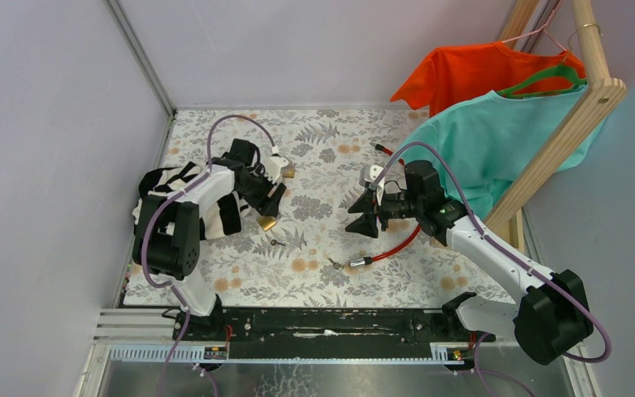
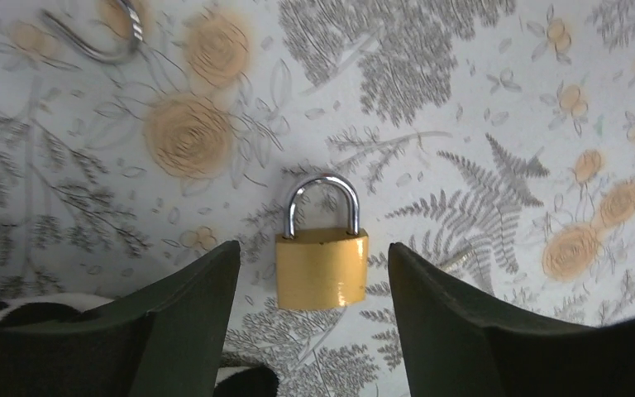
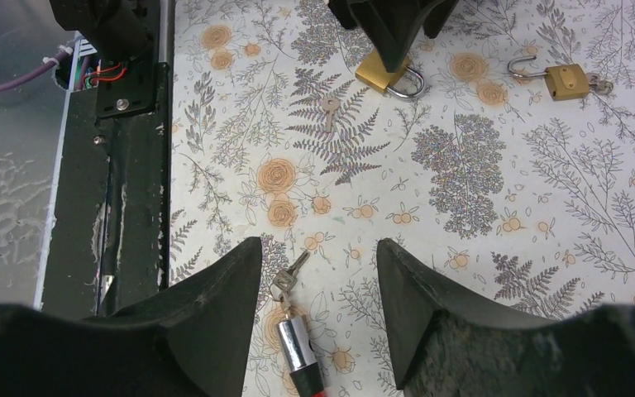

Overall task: Lock with the key
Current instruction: Pick up the lock from the center of the board.

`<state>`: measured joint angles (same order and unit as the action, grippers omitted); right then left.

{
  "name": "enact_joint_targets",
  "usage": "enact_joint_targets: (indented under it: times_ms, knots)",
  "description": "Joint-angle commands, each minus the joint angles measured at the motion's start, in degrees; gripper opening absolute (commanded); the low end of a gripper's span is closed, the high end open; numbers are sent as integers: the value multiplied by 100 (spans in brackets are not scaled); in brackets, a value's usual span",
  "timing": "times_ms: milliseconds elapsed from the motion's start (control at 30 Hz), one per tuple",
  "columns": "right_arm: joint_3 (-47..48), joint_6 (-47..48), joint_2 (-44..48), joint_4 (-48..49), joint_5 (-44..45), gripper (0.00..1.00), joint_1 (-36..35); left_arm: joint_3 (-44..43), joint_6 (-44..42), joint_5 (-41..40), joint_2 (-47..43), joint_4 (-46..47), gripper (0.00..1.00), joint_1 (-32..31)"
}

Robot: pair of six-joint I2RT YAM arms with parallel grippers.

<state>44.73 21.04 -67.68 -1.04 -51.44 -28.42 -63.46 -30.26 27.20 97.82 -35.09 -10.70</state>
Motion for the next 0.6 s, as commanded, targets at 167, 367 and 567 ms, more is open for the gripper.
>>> enact_joint_targets:
  times_ms: [167, 367, 567]
  knots:
    - [211, 154, 98, 9, 112, 60, 2, -619, 1091, -482, 347, 1268, 66, 33]
    - [241, 218, 47, -77, 150, 60, 3, -1380, 1257, -534, 1071, 1228, 63, -31]
    - [245, 269, 20, -111, 182, 59, -1, -1970, 1387, -442, 1753, 1180, 61, -95]
